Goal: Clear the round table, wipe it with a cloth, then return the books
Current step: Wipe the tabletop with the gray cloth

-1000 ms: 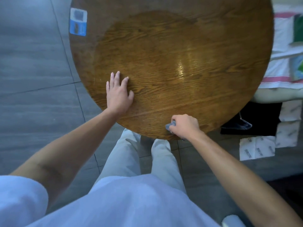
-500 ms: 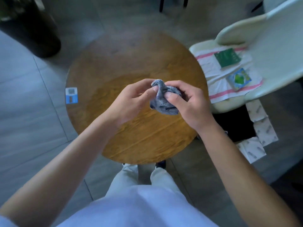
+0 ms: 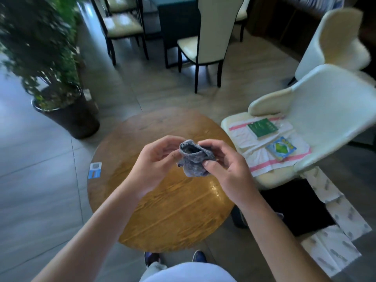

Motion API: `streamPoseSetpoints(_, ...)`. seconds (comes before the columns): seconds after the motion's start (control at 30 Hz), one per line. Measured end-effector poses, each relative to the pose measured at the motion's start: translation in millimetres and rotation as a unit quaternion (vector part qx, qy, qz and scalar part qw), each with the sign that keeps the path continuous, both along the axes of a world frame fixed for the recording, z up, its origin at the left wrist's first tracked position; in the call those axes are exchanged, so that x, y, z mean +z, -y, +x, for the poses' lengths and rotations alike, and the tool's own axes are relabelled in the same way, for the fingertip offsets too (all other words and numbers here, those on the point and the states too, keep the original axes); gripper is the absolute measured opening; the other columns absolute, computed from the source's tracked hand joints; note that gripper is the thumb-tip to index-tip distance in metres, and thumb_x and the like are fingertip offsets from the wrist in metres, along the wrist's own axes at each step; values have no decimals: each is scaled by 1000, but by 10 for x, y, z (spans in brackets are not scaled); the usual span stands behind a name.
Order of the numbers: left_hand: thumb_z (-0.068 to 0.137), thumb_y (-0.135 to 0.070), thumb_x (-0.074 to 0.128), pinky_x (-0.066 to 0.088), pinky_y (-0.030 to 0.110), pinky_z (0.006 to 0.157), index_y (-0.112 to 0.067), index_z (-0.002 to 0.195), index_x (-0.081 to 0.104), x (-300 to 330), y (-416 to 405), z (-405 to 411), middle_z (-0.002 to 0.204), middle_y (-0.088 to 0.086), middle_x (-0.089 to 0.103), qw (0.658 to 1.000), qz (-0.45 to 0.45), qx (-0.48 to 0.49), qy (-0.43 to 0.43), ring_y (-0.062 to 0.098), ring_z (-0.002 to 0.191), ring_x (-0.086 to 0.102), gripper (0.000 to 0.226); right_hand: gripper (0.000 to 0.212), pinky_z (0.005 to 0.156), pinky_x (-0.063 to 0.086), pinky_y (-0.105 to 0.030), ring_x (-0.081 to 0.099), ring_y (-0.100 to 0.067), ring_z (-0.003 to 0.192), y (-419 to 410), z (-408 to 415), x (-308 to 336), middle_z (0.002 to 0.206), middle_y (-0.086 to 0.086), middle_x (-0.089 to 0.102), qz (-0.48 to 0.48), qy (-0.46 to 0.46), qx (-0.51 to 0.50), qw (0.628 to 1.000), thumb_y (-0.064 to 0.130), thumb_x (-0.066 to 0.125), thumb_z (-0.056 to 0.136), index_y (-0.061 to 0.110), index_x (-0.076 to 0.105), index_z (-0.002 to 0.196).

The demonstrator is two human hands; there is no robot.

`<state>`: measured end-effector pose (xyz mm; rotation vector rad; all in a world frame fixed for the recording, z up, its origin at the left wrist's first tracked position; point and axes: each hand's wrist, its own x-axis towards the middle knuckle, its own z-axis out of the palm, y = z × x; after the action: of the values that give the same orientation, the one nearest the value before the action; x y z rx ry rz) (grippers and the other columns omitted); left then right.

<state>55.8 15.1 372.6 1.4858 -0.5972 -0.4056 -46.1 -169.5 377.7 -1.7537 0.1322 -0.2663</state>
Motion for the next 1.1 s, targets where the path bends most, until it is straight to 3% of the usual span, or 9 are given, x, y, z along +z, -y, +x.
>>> streamPoseSetpoints(0.13,96,-9,61,55,24,81,-4,104,69,184,215,-264,94,-2,75,999,-45,4,11,11,88,68,13,37,92,60,-43,71,-21,109,205,-185,102,115,1,75,38,16,12,999,10,63,89,28,69,121)
streamPoseSetpoints(0.3,96,-11,63,51,21,70,-3,95,66,414,391,-513,84,-2,69,996,-78,30,34,9,77,63,8,34,88,59,-34,71,-12,105,342,-314,278,108,8,76,16,20,0,1000,13,58,85,28,71,114)
streamPoseSetpoints(0.4,92,-28,70,50,27,68,-12,89,66,551,421,-567,82,3,66,995,-78,40,42,15,76,59,17,31,95,57,-36,69,-8,112,333,-371,380,113,14,75,-4,12,10,1000,28,60,89,36,70,118)
streamPoseSetpoints(0.5,95,-21,71,47,34,65,-7,90,63,649,438,-601,78,11,64,995,-75,41,41,23,73,57,17,43,100,56,-35,62,1,122,288,-445,423,125,21,69,-42,-4,9,999,53,61,85,43,65,127)
streamPoseSetpoints(0.6,93,-22,69,45,23,55,-4,92,63,732,442,-628,69,3,62,997,-52,25,48,14,61,54,19,60,101,52,-22,55,13,124,214,-560,490,134,23,62,-43,-19,-6,999,67,57,78,49,58,135)
streamPoseSetpoints(0.73,95,-31,71,47,25,60,-13,93,69,719,359,-604,74,-1,63,994,17,-37,103,13,66,56,18,46,105,51,-36,60,-3,128,69,-650,560,128,15,69,-44,-18,62,997,50,64,86,41,63,132)
streamPoseSetpoints(0.87,94,-34,72,44,29,64,-17,91,70,677,281,-634,75,-9,59,990,45,-22,134,11,70,53,17,14,90,60,-42,72,-8,98,-65,-679,420,97,8,77,-78,-19,-22,997,17,70,93,26,73,104)
streamPoseSetpoints(1.0,91,-31,73,45,29,66,-13,91,70,662,272,-687,76,-5,61,994,34,-15,100,13,72,55,18,2,80,59,-40,71,-5,86,-3,-789,167,87,11,75,-136,-49,-82,986,26,74,93,25,72,93)
streamPoseSetpoints(1.1,89,-43,74,45,37,64,-13,91,71,641,332,-750,76,4,61,993,58,-47,95,18,71,56,30,25,87,56,-19,65,7,108,170,-857,124,112,24,72,-123,-63,-15,990,43,75,94,41,65,116)
